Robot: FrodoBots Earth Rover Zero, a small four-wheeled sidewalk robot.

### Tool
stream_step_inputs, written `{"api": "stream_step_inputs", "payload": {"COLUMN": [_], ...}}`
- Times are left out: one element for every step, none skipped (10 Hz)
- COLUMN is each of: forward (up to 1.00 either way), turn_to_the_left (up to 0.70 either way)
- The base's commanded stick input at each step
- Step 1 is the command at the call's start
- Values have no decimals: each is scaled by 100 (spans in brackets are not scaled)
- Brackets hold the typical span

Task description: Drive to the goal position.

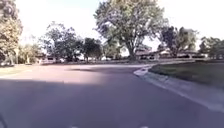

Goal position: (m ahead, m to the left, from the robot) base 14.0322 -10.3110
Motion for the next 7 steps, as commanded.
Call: {"api": "stream_step_inputs", "payload": {"forward": [100,100,100,100,100,100,100], "turn_to_the_left": [0,0,0,0,0,0,-5]}}
